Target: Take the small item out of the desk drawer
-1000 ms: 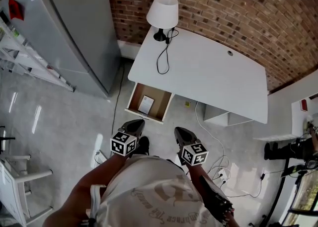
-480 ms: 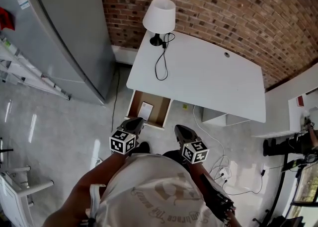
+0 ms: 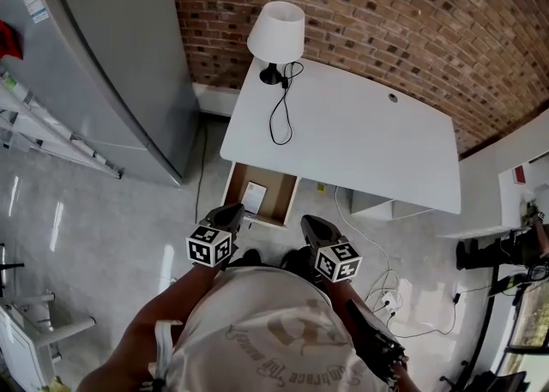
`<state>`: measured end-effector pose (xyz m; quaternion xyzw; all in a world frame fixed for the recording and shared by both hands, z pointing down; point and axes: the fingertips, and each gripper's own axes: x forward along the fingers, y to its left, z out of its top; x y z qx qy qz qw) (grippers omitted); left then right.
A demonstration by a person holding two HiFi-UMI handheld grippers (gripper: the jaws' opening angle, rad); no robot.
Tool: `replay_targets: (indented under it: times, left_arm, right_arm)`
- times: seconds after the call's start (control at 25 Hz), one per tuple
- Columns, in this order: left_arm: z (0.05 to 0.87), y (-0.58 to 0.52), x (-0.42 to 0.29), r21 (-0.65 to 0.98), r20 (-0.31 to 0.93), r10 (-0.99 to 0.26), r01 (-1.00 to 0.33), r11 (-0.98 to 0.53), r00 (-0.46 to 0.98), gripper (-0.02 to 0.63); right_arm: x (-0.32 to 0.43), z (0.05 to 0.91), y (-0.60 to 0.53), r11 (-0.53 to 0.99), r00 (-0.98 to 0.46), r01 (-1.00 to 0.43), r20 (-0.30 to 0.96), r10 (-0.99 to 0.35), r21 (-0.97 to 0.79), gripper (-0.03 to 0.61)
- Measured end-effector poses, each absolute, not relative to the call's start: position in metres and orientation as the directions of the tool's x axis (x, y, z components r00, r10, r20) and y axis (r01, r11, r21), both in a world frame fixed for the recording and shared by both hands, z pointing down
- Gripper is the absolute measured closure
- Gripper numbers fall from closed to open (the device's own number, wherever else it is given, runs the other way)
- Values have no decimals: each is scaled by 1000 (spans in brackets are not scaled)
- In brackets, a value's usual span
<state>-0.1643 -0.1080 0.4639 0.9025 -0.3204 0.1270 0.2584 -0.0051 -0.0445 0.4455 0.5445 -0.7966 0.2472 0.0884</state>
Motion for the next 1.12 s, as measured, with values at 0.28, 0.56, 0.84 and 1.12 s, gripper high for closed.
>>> replay_targets:
  times: [0.28, 0.56, 0.84, 1.12]
  left_arm:
    - [470, -116, -155, 382, 427, -509, -660, -647, 747, 607]
    - [489, -121, -155, 382, 498, -493, -691, -614, 713, 607]
    - [519, -125, -139, 391, 549, -455, -696, -602, 701, 607]
    - [536, -129, -133, 388, 590, -427, -705, -594, 685, 607]
  right_arm:
    - [4, 461, -54, 274, -404, -902, 427, -809, -334, 572]
    - [7, 476, -75, 289, -443, -883, 455, -773, -369, 572]
    - [19, 497, -83, 271, -445, -882, 487, -751, -386, 572]
    - [25, 513, -86, 253, -446, -879, 509, -736, -403, 572]
